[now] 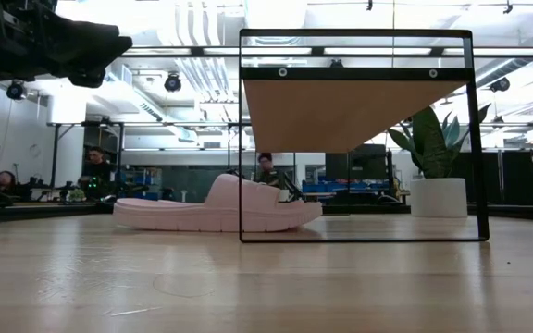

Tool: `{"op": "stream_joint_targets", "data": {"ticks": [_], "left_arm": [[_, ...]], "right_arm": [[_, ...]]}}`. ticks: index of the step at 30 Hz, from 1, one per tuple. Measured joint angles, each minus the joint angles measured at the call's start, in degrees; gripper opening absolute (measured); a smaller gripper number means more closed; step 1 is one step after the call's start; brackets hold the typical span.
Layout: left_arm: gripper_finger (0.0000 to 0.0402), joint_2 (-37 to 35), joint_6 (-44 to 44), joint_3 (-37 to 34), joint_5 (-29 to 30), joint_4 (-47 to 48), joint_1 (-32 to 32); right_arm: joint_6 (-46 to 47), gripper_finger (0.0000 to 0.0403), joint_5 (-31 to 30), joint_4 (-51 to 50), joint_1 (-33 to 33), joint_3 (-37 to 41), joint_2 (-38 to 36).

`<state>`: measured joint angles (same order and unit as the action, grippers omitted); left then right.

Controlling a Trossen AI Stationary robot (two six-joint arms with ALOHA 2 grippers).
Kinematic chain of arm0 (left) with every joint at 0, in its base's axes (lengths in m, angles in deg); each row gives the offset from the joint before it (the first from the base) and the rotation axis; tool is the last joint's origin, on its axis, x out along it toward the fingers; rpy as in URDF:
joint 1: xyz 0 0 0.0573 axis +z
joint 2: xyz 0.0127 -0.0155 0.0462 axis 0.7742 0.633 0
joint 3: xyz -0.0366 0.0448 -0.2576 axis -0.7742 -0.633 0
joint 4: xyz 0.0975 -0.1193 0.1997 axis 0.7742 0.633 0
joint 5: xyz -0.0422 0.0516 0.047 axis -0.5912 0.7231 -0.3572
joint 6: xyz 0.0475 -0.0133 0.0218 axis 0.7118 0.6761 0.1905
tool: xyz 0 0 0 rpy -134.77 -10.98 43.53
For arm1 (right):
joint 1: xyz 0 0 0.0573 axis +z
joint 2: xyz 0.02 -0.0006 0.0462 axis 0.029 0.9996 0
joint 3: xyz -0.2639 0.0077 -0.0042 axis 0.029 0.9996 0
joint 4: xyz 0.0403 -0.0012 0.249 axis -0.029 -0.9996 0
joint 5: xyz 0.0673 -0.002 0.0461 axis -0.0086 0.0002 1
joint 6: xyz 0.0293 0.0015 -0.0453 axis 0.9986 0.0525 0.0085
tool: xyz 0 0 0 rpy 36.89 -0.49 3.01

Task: Pick and place slides into the shelf
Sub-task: Put the right green slide on the shelf

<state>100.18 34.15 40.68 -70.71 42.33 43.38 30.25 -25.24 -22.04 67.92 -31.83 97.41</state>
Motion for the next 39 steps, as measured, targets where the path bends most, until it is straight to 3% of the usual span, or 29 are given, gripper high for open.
{"op": "stream_joint_targets", "data": {"ticks": [14, 30, 39], "left_arm": [[0.0160, 0.0, 0.1, 0.0, 0.0, 0.0, 0.0], [0.0160, 0.0, 0.1, 0.0, 0.0, 0.0, 0.0], [0.0160, 0.0, 0.1, 0.0, 0.0, 0.0, 0.0]], "right_arm": [[-18.3, 0.0011, -16.5, 0.4, 0.0, -8.8, -1.1], [-50.5, 0.0010, -41.3, 2.4, -2.5, -17.0, -2.0], [-61.1, 0.0009, -42.4, 2.3, -12.6, -15.0, -5.6]]}}
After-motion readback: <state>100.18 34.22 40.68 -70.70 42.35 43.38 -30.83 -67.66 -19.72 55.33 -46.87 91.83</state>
